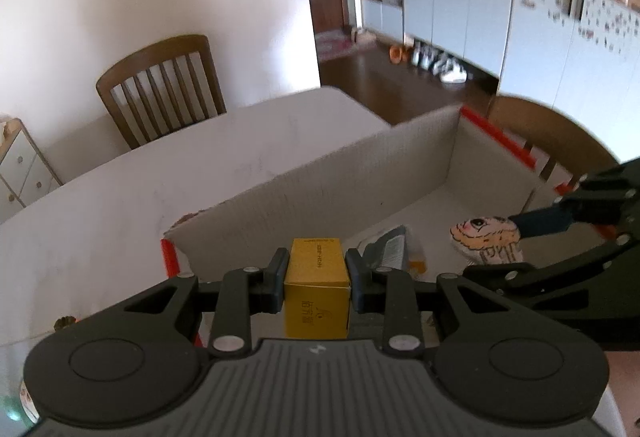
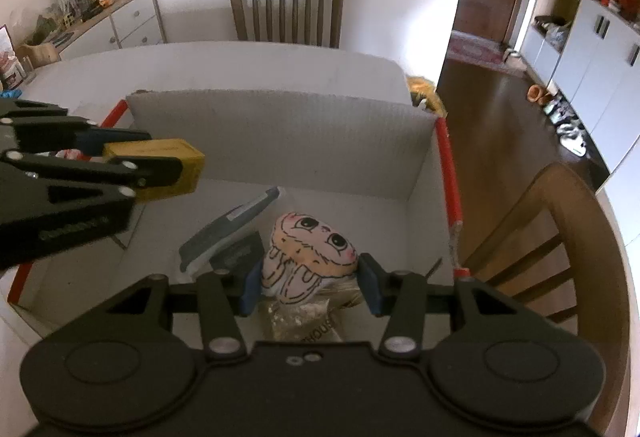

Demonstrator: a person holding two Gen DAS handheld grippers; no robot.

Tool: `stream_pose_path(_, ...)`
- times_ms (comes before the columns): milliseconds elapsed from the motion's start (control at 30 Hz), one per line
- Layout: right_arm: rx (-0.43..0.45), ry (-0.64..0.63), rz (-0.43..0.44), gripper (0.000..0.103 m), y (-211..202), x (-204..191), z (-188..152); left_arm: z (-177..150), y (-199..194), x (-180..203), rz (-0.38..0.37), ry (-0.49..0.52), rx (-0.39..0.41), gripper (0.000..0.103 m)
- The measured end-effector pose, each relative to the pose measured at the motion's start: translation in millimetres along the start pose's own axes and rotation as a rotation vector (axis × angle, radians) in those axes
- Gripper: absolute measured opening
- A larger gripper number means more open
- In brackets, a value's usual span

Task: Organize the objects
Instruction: 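Carry the cushion and yellow box over the red box and lower them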

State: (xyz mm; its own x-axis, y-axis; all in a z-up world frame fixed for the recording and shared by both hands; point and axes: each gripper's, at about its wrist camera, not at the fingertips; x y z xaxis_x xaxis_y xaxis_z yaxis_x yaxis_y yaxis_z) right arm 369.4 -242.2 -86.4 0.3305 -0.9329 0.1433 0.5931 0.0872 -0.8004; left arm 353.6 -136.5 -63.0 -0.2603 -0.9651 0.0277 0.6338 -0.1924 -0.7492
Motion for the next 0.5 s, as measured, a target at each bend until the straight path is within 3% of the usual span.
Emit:
stream_pose_path(300, -0.056, -0.035, 0.004, 0.048, 19, -4, 4, 0, 38, -4, 0.021, -0.01, -0.152, 0.029)
stream_pose_path(500, -0.095, -0.046, -0.007, 0.049, 29, -7, -2, 1, 51, -8, -0.013, -0.042, -0.219, 0.029)
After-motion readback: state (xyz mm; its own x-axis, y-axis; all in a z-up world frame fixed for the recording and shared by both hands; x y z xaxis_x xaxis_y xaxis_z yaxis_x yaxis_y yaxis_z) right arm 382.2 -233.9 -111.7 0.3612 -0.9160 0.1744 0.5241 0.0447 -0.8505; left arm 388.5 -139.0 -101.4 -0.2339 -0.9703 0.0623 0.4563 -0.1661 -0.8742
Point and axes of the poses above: each gripper's, at about its wrist camera, not at the fingertips, and y roughly the way its jaws point, x to its right, z to its top, and after that the axes turned 12 degrees about -z, right-handed
